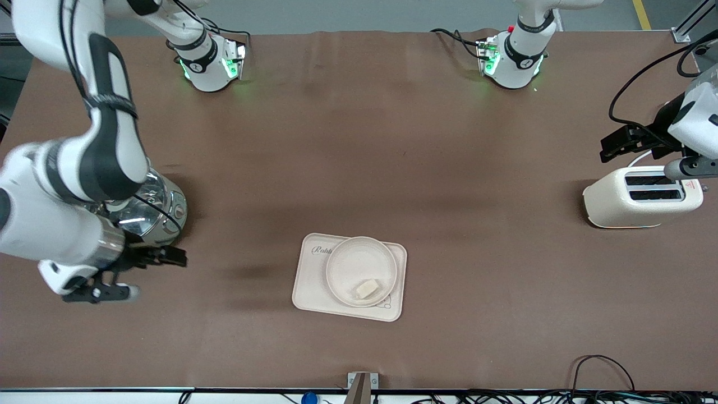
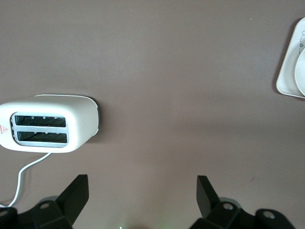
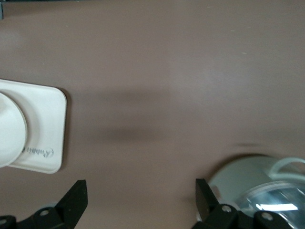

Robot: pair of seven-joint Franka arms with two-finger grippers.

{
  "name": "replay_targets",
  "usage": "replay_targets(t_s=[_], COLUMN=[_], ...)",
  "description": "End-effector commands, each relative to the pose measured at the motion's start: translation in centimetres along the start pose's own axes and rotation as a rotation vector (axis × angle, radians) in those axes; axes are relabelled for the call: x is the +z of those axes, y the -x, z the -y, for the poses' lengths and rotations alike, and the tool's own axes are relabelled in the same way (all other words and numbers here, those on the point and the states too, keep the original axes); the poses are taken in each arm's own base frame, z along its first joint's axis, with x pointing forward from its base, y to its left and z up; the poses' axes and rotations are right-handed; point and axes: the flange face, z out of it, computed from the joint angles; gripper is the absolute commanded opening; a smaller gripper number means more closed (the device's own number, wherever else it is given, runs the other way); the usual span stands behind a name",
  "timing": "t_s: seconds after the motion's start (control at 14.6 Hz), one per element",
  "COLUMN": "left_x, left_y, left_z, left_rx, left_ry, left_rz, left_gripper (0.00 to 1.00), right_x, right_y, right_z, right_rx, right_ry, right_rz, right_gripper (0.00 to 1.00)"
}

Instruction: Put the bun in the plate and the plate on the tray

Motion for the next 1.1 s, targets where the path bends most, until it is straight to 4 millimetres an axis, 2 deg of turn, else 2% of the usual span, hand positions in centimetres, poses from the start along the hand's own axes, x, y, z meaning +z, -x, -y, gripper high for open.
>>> replay_targets(t_s=[0.0, 0.14, 0.27, 0.41, 0.75, 0.82, 0.89, 1.03], left_x=[0.0, 0.0, 0.0, 0.1, -0.2, -0.3, -0.3, -0.3], left_y=[-0.2, -0.2, -0.2, -0.2, -0.2, -0.2, -0.2, -0.2], left_z=[0.6, 0.5, 0.3, 0.4, 0.5, 0.5, 0.6, 0.6], left_rx=[-0.014, -0.016, -0.022, -0.030, -0.035, -0.033, -0.035, -0.035], left_ry=[0.009, 0.010, 0.013, 0.016, 0.017, 0.019, 0.019, 0.017], left_rz=[0.007, 0.007, 0.009, 0.010, 0.004, 0.003, 0.003, 0.002], left_gripper=[1.00, 1.00, 1.00, 1.00, 1.00, 1.00, 1.00, 1.00], right_x=[-5.4, -9.4, -11.8, -13.2, -15.0, -15.4, -15.5, -17.1], right_y=[5.1, 9.4, 12.9, 15.2, 18.8, 19.4, 19.4, 18.8], right_z=[-0.7, -1.5, -2.0, -3.0, -4.3, -3.9, -4.0, -4.1], right_rx=[-0.029, -0.032, -0.036, -0.019, 0.032, 0.028, 0.032, 0.041], right_ry=[0.033, 0.056, 0.084, 0.081, 0.086, 0.087, 0.085, 0.074], right_rz=[-0.018, -0.052, -0.072, -0.077, -0.085, -0.083, -0.068, -0.091], right_gripper=[1.00, 1.00, 1.00, 1.00, 1.00, 1.00, 1.00, 1.00])
